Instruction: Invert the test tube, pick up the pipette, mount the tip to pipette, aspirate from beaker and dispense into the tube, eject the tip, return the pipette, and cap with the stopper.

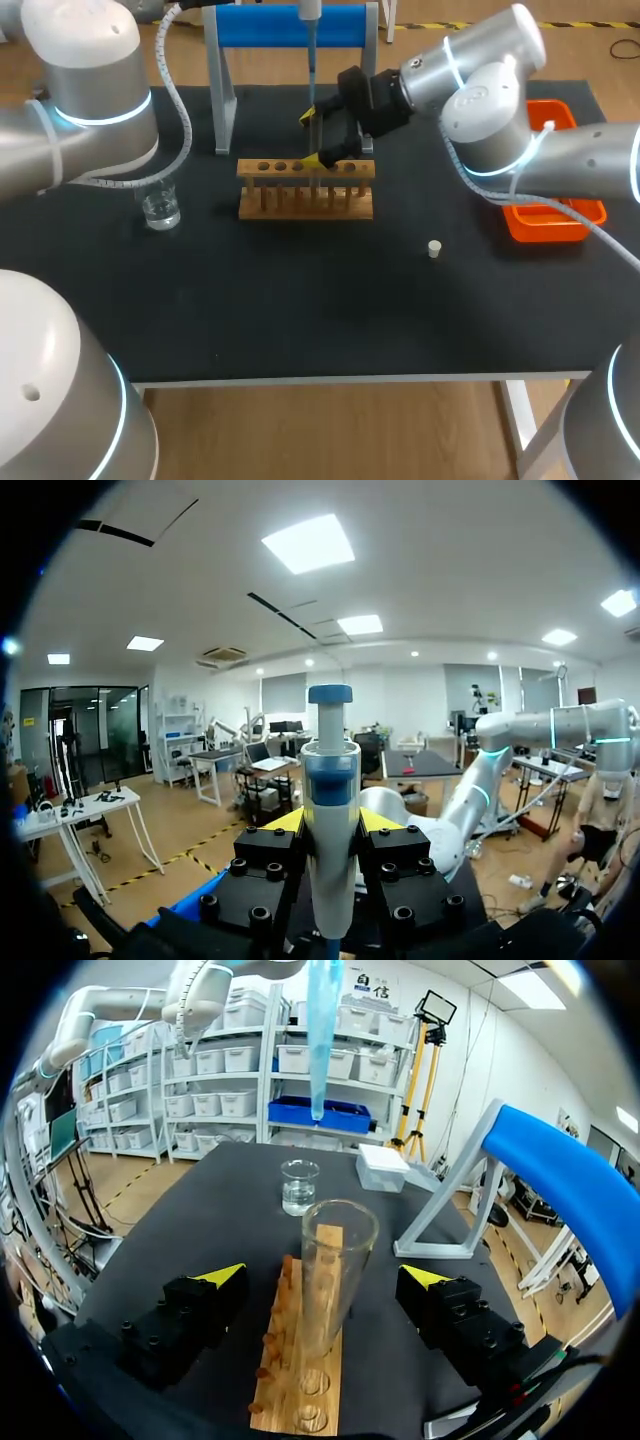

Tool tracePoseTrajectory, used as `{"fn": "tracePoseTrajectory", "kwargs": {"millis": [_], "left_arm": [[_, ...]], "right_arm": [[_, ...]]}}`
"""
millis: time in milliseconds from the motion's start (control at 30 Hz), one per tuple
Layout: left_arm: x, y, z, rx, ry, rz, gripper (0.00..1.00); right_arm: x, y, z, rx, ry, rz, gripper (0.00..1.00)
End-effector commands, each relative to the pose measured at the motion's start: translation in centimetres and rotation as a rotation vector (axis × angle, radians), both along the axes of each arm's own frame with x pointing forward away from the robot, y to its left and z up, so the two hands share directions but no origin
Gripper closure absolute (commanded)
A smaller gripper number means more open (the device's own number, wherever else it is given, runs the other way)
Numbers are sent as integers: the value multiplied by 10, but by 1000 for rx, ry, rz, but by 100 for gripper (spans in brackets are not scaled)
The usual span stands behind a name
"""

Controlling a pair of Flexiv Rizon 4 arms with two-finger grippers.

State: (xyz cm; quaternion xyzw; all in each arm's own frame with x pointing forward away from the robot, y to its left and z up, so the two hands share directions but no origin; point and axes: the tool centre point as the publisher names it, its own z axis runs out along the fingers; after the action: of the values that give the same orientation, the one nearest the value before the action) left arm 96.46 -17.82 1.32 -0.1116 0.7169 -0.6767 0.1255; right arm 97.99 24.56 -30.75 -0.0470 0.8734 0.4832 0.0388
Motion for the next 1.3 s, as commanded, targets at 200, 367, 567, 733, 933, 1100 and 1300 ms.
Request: {"fn": "tracePoseTrajectory", "kwargs": {"millis": [200,367,567,733,933,1100,1300], "left_arm": [[0,1,0,-1,0,-1,100],[0,1,0,-1,0,-1,100],[0,1,0,-1,0,-1,100],[0,1,0,-1,0,-1,100],[3,-4,-5,-3,8,-16,100],[5,-5,-8,-3,14,-21,100],[8,-6,-10,-5,21,-21,100]], "right_arm": [[-2,-4,2,2,-3,7,0],[-3,-4,2,-10,-3,11,0],[-3,-4,2,-10,-3,11,0],[-3,-4,2,-10,-3,11,0],[-3,-4,2,-10,-3,11,0],[-3,-4,2,-10,-3,11,0],[-3,-4,2,-10,-3,11,0]]}}
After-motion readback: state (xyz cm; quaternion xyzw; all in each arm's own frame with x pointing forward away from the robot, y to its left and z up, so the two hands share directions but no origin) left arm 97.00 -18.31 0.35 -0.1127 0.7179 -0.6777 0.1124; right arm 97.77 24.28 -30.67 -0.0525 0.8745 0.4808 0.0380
